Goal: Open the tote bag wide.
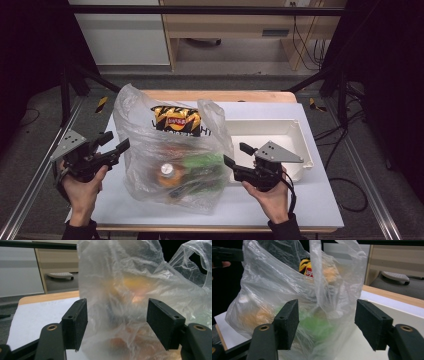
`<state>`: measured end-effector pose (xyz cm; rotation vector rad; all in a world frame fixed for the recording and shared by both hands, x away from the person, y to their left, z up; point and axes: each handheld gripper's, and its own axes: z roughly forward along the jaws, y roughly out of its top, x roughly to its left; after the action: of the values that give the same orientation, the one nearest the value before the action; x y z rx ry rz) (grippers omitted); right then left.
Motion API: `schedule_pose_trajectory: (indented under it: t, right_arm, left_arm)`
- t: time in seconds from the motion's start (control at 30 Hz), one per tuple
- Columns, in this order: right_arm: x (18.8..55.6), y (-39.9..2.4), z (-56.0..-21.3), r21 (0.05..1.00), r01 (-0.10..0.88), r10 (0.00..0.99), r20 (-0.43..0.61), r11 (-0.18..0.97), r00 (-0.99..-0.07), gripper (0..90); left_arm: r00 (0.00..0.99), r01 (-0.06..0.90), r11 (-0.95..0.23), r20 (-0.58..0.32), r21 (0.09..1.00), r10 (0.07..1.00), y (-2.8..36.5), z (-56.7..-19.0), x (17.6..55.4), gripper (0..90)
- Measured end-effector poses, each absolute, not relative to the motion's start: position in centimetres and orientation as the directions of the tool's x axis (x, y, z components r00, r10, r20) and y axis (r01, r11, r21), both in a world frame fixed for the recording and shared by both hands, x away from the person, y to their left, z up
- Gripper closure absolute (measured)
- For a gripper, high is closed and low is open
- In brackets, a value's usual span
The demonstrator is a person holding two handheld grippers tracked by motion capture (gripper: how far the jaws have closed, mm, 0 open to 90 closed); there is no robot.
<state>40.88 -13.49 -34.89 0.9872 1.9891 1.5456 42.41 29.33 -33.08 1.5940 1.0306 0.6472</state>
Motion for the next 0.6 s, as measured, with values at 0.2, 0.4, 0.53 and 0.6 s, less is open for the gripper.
schedule_pose_trajectory:
  t: [0.2, 0.4, 0.53, 0.6]
  right_arm:
    - [41.6, -12.6, -35.1, 0.944, 0.284, 0.753, 0.062, 0.170, -0.655, 43.2]
    - [41.8, -12.4, -35.3, 0.939, 0.296, 0.750, 0.067, 0.175, -0.658, 55.9]
    - [41.7, -12.4, -35.3, 0.936, 0.302, 0.737, 0.076, 0.178, -0.672, 69.0]
    - [41.7, -12.4, -35.3, 0.936, 0.304, 0.734, 0.078, 0.180, -0.675, 72.7]
  left_arm:
    - [0.481, 0.311, -0.086, -0.079, 0.946, 0.873, 28.0, -33.2, 43.8, 34.8]
    - [0.487, 0.322, -0.091, -0.082, 0.942, 0.870, 27.8, -33.6, 44.0, 59.8]
    - [0.493, 0.320, -0.091, -0.084, 0.943, 0.866, 27.9, -33.8, 43.6, 78.4]
    - [0.497, 0.319, -0.094, -0.082, 0.943, 0.864, 28.0, -33.8, 43.4, 85.7]
